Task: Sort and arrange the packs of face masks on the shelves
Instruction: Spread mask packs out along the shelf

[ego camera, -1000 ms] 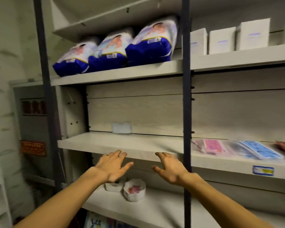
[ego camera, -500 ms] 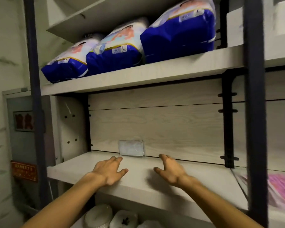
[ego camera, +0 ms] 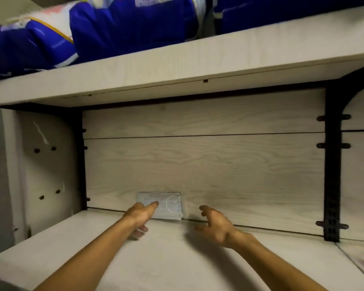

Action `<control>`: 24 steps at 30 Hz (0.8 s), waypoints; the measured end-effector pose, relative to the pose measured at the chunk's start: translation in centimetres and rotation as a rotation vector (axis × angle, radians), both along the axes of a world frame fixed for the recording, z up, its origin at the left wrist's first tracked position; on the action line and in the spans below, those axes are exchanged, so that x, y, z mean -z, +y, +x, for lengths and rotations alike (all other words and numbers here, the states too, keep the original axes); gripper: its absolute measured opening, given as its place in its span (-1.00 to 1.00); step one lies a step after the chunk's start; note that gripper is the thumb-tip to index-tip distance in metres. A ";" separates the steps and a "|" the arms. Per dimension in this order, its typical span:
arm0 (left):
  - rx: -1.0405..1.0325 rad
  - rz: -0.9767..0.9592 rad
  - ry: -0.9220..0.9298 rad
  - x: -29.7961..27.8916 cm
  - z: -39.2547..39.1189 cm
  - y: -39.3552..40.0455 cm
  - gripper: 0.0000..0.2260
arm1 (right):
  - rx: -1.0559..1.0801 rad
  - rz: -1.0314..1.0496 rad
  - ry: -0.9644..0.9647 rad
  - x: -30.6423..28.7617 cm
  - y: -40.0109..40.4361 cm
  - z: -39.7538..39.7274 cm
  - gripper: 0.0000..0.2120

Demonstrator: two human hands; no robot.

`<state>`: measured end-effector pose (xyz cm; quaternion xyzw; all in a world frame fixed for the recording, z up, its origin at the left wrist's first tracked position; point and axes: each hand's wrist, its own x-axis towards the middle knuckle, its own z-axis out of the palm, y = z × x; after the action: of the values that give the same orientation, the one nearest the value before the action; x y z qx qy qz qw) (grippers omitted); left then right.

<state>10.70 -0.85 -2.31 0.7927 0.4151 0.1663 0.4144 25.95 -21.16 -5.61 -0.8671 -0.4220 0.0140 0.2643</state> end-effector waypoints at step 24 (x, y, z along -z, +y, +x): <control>0.042 -0.663 -0.361 1.6 2.7 7.2 -0.79 | -0.242 -0.021 -0.290 2.9 6.2 -0.9 -0.60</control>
<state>13.38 6.34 -3.90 0.5818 0.3504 0.1517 0.7182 25.09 -14.98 -8.51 -0.8058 -0.5566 -0.0750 0.1880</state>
